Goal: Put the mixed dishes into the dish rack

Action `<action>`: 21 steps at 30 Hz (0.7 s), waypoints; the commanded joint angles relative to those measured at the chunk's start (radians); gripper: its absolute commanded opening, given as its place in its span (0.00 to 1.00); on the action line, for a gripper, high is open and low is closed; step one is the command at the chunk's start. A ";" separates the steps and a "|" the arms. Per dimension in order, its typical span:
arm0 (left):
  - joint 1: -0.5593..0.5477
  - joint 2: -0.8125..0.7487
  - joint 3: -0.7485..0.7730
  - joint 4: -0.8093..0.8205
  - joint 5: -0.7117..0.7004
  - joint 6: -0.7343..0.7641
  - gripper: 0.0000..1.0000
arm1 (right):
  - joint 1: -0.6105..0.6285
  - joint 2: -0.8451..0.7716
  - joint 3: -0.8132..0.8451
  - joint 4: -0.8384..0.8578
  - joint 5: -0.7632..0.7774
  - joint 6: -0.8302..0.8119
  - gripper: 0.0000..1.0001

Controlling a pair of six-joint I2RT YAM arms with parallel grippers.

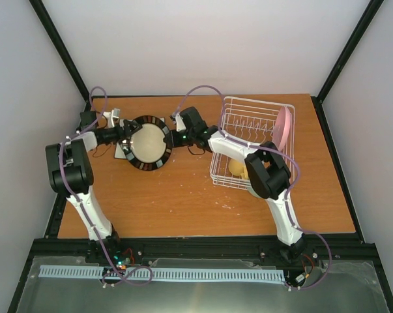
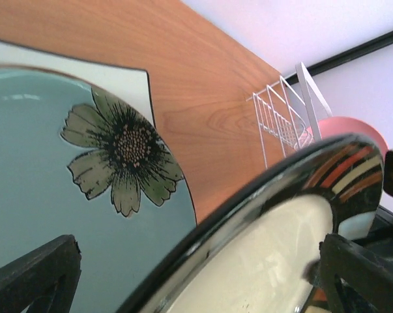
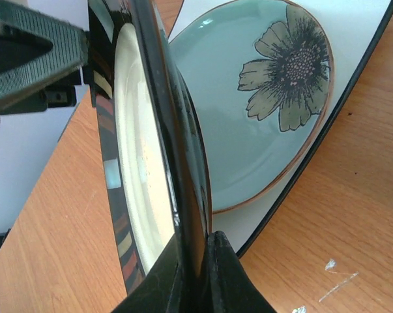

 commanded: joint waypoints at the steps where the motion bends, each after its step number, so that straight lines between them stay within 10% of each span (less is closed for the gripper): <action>1: 0.003 -0.094 0.057 0.018 -0.081 0.006 1.00 | -0.003 -0.123 -0.023 0.150 -0.031 0.007 0.03; 21: 0.028 -0.533 -0.033 0.117 -0.674 0.020 1.00 | -0.083 -0.380 -0.120 0.244 0.034 0.101 0.03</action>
